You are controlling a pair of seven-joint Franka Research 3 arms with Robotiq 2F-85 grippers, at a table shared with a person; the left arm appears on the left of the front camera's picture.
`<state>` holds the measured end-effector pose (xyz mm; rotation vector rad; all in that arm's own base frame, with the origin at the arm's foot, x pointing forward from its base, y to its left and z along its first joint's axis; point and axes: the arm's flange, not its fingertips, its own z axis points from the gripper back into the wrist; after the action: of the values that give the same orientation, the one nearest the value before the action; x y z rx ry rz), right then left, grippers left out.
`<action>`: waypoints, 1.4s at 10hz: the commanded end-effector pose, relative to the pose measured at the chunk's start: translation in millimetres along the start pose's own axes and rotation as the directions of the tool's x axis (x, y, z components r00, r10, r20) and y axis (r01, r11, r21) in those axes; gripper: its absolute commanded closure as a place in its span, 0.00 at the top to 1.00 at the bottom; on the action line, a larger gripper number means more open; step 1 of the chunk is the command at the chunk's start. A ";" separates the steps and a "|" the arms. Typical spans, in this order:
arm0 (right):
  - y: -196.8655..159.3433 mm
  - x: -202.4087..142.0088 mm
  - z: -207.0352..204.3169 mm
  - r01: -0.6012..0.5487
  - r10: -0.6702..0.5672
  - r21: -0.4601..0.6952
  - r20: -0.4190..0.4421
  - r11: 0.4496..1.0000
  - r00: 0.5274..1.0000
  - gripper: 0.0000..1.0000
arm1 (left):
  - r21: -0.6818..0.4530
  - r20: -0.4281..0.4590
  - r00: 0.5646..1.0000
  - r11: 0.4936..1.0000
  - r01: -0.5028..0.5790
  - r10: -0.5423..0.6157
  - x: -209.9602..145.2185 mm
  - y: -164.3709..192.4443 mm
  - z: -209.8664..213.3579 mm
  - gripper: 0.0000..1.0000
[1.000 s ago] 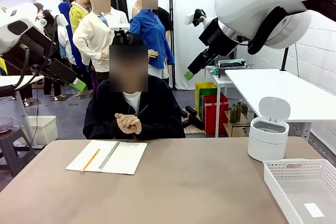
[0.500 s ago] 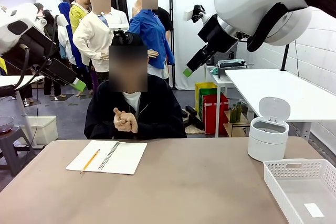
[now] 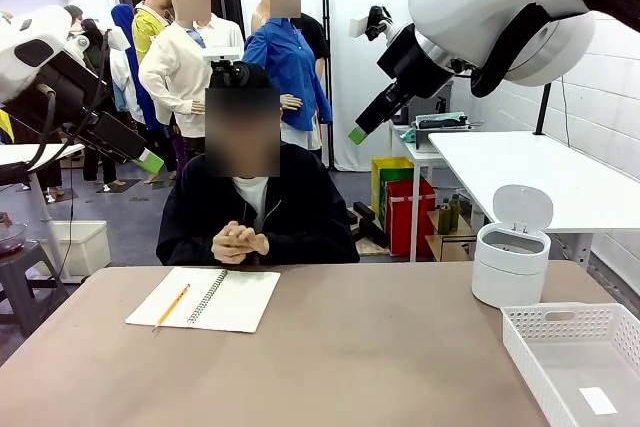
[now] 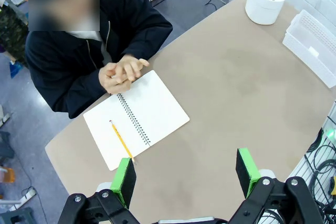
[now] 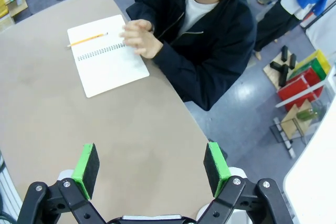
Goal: Sort the paper based on its condition.
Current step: If a person hands you a paper, place it in the Organizing basket , and if it's crumpled, put it in the Trash can.
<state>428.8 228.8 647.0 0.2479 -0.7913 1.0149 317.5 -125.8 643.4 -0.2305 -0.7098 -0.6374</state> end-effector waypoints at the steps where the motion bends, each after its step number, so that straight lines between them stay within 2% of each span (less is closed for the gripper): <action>1: 0.1 -5.6 -1.4 -0.024 0.024 0.004 0.028 1.000 0.999 1.00 | 0.000 0.002 1.000 1.000 -0.001 0.001 -0.1 0.4 0.5 1.00; 7: 0.1 0.3 0.8 -0.004 0.004 -0.001 0.001 1.000 1.000 1.00 | 0.000 0.002 1.000 1.000 -0.001 0.001 -0.1 0.4 0.5 1.00; 11: 1.6 30.3 16.3 -0.018 0.018 -0.003 0.008 1.000 1.000 1.00 | 0.000 0.002 1.000 1.000 -0.001 0.001 -0.1 0.4 0.5 1.00; 14: 0.8 32.3 17.9 -0.025 0.025 0.008 -0.010 1.000 1.000 1.00 | 0.000 0.002 1.000 1.000 -0.001 0.001 -0.1 0.4 0.5 1.00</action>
<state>424.6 239.9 683.8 0.2535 -0.8176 1.0499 317.5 -125.8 643.4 -0.2305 -0.7097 -0.6374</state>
